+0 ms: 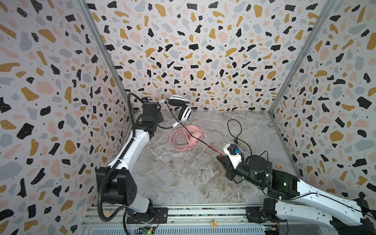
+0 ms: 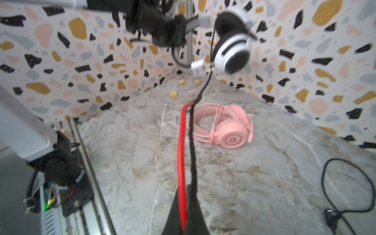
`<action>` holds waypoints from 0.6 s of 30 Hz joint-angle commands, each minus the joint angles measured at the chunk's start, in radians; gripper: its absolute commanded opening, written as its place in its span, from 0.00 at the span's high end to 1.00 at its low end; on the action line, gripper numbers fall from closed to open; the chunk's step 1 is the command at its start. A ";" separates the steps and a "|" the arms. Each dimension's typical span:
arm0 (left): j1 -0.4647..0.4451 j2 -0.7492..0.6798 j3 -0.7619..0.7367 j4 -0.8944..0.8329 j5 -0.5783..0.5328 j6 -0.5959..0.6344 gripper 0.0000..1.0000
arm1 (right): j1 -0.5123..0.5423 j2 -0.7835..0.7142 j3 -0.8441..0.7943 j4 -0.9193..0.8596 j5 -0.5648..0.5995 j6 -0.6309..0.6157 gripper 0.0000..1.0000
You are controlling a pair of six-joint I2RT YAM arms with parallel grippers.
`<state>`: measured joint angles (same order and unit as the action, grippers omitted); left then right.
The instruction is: Wrap the headphones
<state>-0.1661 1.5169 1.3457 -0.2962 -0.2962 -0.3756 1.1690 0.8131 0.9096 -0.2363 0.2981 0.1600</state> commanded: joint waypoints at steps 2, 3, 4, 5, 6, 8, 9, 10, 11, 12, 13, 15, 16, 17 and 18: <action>-0.144 -0.048 -0.009 0.007 -0.128 0.076 1.00 | -0.005 0.017 0.118 0.045 0.166 -0.099 1.00; -0.178 -0.052 -0.018 -0.004 -0.149 0.097 1.00 | -0.011 0.020 0.137 0.060 0.175 -0.112 1.00; -0.219 -0.054 -0.025 -0.025 -0.184 0.116 1.00 | -0.023 0.021 0.153 0.082 0.182 -0.125 1.00; -0.256 -0.054 -0.027 -0.050 -0.200 0.133 1.00 | -0.040 0.025 0.168 0.103 0.176 -0.139 1.00; -0.283 -0.052 -0.026 -0.075 -0.181 0.152 1.00 | -0.061 0.031 0.186 0.114 0.159 -0.147 1.00; -0.332 -0.036 -0.009 -0.162 -0.119 0.187 1.00 | -0.131 0.069 0.251 0.087 0.098 -0.136 1.00; -0.349 -0.031 -0.002 -0.198 -0.107 0.197 1.00 | -0.162 0.091 0.285 0.062 0.066 -0.123 1.00; -0.366 -0.027 0.001 -0.233 -0.090 0.205 1.00 | -0.205 0.115 0.312 0.044 0.023 -0.113 1.00; -0.381 -0.027 0.003 -0.265 -0.073 0.211 1.00 | -0.241 0.132 0.329 0.037 -0.016 -0.109 1.00; -0.392 -0.033 0.001 -0.286 -0.062 0.215 1.00 | -0.266 0.147 0.336 0.037 -0.040 -0.111 1.00; -0.406 -0.047 -0.006 -0.300 -0.046 0.222 1.00 | -0.290 0.165 0.344 0.036 -0.053 -0.116 1.00; -0.433 -0.088 -0.034 -0.298 0.003 0.233 1.00 | -0.349 0.191 0.355 0.035 -0.074 -0.124 1.00; -0.449 -0.114 -0.051 -0.295 0.035 0.241 1.00 | -0.382 0.207 0.364 0.027 -0.091 -0.127 1.00; -0.462 -0.134 -0.070 -0.293 0.071 0.249 1.00 | -0.413 0.222 0.372 0.017 -0.120 -0.124 1.00; -0.477 -0.155 -0.087 -0.294 0.119 0.262 1.00 | -0.453 0.238 0.379 0.012 -0.159 -0.119 1.00</action>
<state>-0.6113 1.4521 1.2709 -0.6170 -0.3042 -0.1410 0.7807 1.0298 1.2469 -0.2016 0.2352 0.0444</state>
